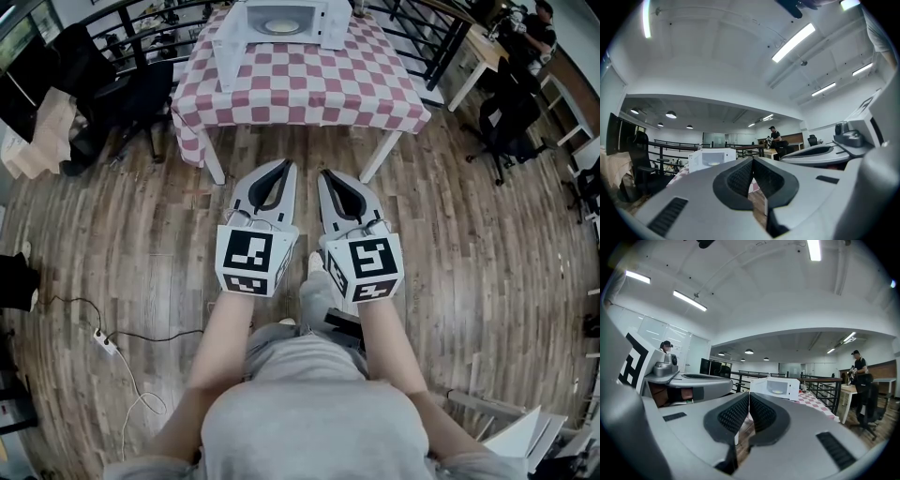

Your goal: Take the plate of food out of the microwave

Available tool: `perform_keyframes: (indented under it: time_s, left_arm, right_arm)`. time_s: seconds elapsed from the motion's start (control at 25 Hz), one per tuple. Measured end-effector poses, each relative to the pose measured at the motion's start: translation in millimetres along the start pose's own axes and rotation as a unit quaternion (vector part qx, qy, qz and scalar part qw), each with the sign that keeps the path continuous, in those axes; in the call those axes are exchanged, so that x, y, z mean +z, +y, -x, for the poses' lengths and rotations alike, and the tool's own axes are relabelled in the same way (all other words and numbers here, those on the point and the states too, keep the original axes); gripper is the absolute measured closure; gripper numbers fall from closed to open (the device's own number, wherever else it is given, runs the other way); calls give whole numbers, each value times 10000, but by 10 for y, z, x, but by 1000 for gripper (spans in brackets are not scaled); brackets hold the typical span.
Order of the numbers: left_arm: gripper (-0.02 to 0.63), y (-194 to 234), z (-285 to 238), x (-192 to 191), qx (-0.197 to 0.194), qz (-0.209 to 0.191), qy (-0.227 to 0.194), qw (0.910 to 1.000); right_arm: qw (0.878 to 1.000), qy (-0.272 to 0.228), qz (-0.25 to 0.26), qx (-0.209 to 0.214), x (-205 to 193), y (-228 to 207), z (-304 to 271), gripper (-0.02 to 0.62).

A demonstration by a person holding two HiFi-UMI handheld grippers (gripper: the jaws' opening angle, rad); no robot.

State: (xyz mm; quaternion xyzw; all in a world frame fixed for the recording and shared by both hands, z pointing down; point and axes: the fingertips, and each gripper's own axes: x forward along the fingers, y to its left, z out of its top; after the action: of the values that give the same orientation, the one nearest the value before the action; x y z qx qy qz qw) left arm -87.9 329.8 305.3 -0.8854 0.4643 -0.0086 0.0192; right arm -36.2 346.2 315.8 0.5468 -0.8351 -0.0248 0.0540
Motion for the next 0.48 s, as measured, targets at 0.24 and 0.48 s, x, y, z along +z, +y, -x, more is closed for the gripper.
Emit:
perform_keyframes:
  time_s: [0.24,0.48]
  left_arm:
    - [603,144,-263,-1,77,75,-26,9999]
    - [603,297,-562,5,153,90,-27,9998]
  right_arm:
    - [9999,-27,-5,116,-9,-153,-271,569]
    - [9997,-190,-16,146,59,-337,-570,569]
